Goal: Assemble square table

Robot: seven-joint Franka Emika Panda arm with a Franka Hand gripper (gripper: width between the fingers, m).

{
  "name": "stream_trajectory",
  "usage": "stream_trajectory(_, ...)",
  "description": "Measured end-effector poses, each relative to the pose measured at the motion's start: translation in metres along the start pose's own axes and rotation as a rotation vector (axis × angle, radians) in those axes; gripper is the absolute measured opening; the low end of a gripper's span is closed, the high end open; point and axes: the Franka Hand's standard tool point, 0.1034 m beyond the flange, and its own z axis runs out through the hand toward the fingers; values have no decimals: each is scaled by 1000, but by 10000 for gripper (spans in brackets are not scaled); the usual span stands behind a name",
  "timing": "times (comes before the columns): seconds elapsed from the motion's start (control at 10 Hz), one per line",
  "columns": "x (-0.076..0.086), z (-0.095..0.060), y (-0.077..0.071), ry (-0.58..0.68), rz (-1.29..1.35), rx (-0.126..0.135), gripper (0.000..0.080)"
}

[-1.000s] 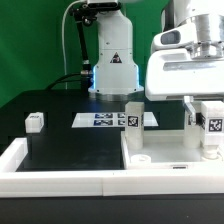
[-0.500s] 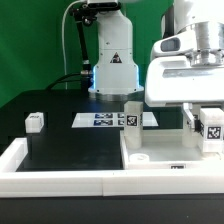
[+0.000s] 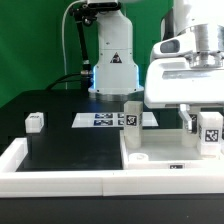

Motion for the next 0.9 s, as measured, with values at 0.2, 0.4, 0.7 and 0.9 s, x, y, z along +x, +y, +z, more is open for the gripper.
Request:
stream_trajectory(0.2, 0, 0, 0, 0, 0, 0, 516)
stream_trajectory(0.4, 0, 0, 0, 0, 0, 0, 641)
stream_trajectory(0.7, 0, 0, 0, 0, 0, 0, 648)
stream_trajectory(0.9, 9, -9, 1, -13, 5, 7, 648)
